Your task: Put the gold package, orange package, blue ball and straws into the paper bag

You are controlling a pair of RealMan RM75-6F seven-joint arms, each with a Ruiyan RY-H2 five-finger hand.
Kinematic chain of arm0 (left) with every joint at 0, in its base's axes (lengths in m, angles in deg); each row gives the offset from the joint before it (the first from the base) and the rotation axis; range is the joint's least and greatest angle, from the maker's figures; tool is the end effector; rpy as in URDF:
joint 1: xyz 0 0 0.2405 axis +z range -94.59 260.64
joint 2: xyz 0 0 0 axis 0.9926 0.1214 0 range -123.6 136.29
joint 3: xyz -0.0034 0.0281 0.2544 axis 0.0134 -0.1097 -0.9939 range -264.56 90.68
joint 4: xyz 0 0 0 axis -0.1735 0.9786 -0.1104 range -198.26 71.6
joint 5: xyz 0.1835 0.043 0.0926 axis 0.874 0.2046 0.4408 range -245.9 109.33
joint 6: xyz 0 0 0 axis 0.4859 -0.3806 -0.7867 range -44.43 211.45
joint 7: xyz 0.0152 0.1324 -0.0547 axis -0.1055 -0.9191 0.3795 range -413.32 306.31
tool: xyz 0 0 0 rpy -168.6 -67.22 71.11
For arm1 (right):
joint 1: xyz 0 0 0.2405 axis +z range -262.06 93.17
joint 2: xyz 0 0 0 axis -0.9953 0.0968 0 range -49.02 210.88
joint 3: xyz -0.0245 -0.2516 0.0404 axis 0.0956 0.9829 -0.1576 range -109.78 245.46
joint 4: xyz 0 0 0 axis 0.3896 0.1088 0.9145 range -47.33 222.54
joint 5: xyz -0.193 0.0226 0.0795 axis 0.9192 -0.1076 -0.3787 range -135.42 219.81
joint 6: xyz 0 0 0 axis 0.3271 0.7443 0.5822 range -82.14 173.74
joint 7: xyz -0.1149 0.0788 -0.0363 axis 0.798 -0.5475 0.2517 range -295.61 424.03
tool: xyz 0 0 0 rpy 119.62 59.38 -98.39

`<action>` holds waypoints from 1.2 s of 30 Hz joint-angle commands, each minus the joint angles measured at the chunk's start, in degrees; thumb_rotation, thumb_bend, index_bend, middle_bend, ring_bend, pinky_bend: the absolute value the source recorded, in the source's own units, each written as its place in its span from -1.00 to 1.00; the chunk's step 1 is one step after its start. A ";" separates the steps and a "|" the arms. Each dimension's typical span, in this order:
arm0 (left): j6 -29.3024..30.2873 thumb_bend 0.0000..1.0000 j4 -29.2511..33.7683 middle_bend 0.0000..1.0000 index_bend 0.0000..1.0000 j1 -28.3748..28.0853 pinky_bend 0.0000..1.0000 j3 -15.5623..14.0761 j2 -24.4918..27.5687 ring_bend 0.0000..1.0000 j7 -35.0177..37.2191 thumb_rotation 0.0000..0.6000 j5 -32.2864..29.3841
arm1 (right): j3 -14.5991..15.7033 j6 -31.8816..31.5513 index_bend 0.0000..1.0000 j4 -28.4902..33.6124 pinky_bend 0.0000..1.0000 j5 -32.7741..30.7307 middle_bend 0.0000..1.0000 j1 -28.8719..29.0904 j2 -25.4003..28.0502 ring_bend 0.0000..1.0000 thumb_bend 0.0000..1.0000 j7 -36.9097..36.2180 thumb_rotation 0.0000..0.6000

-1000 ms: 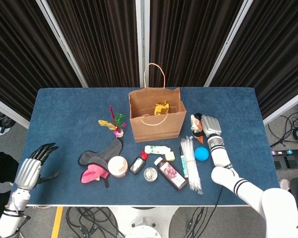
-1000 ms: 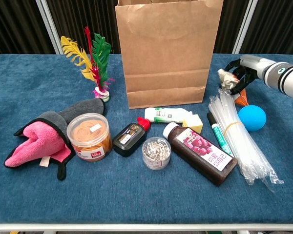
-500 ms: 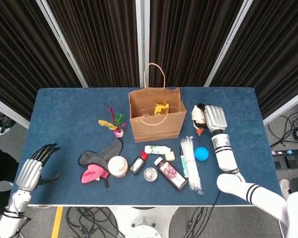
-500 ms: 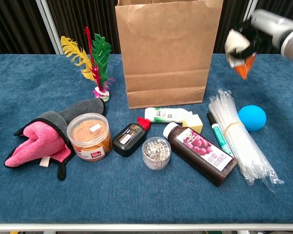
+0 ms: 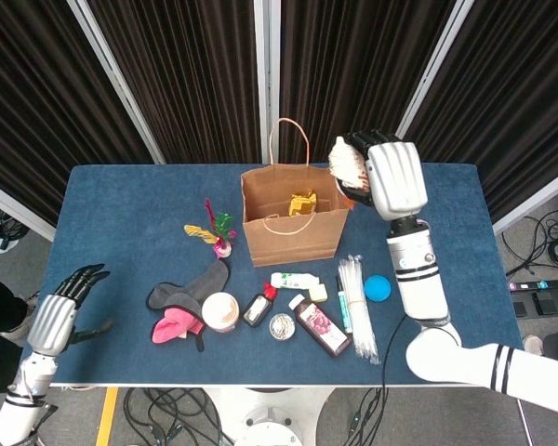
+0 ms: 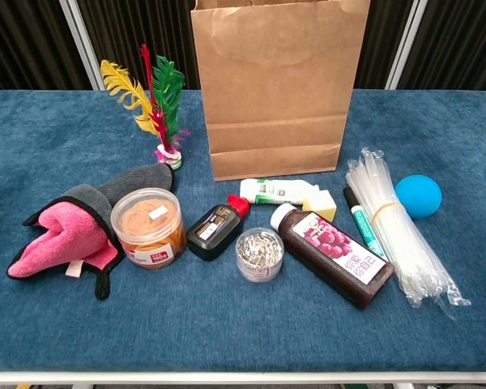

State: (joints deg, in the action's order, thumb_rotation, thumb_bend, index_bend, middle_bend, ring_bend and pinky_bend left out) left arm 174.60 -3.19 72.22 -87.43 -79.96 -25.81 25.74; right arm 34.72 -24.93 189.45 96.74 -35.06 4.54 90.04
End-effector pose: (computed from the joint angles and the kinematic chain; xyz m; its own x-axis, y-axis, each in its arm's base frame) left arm -0.3286 0.2074 0.0775 0.1047 0.0049 0.9945 0.9614 -0.2562 -0.1000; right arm -0.0210 -0.3918 0.1470 0.1097 0.2207 0.9692 -0.9177 -0.3522 0.1841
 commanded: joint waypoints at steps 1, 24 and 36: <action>0.05 -0.52 -0.44 -0.54 -0.52 0.05 -0.52 0.32 0.12 -0.70 0.46 1.00 -0.42 | 0.39 1.21 -0.02 -4.88 -0.01 -2.54 0.09 3.56 -4.13 -0.17 -0.29 0.88 1.00; -0.07 -0.52 -2.79 -0.54 -0.52 0.08 -0.52 0.85 -0.10 -0.70 1.67 1.00 -1.32 | 6.17 5.31 -1.00 -22.95 -1.00 9.37 -0.83 7.36 -13.39 -1.00 -1.00 -17.92 1.00; -0.36 -0.52 -1.60 -0.54 -0.52 0.10 -0.52 0.20 -0.11 -0.70 1.33 1.00 -0.80 | 12.49 -4.12 -0.67 -4.14 -0.65 16.20 -0.55 -6.52 2.98 -0.82 -1.00 -13.30 1.00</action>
State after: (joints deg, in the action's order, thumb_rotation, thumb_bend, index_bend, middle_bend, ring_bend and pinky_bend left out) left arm 174.28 -4.84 72.36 -87.19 -80.05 -24.46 24.90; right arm 43.70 -28.96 180.07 112.72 -37.26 2.18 72.62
